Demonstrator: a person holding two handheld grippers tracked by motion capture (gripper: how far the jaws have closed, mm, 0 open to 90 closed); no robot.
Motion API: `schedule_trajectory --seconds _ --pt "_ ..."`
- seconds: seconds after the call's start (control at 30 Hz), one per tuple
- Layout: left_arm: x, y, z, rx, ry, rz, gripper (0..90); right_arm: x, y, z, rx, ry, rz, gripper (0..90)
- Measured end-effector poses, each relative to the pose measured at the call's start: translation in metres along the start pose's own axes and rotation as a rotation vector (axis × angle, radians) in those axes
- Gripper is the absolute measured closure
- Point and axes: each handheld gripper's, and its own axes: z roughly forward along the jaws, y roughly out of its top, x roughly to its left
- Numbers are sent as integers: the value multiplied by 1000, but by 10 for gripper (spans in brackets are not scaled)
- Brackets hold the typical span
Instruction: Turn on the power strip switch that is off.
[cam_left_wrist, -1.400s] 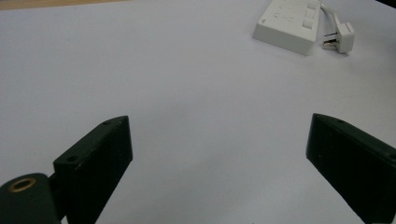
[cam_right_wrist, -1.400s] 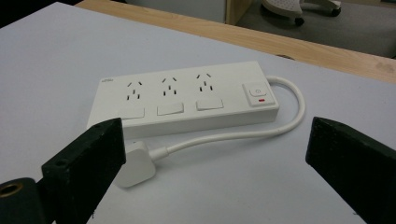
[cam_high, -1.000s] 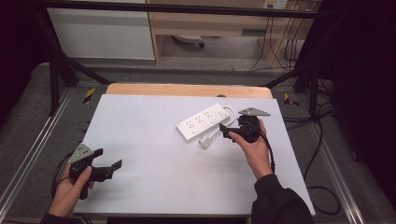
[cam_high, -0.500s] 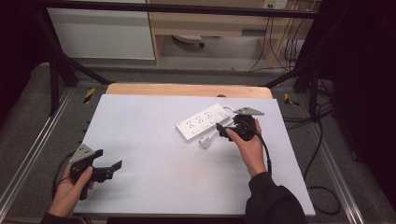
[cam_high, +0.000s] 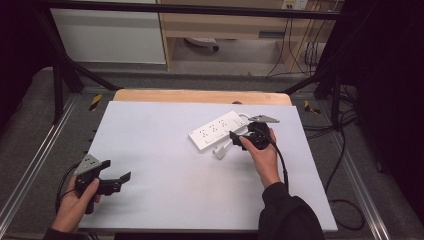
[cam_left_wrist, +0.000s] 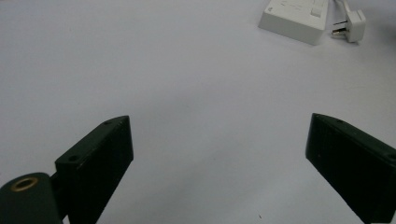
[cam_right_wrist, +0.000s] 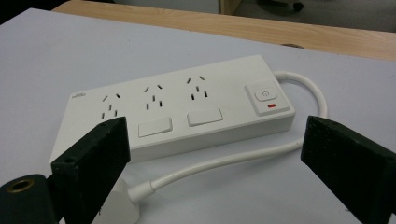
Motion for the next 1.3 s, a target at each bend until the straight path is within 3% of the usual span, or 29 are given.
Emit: schedule_trajectory --seconds 0.3,0.47,0.83,0.97,1.13,1.3 --pt "-1 0 0 -3 -7 4 75 3 0 10 48 11 -14 40" --pt "-1 0 0 -4 -8 5 75 4 2 15 47 9 -12 34" --pt "-1 0 0 -2 -8 10 74 5 4 24 49 16 0 60" --pt "-1 0 0 -2 -10 13 75 6 6 27 45 56 32 69" --pt "-1 0 0 -1 -11 16 75 6 7 30 42 52 45 80" --pt "-2 0 0 -2 -12 18 75 7 9 31 38 37 37 156"
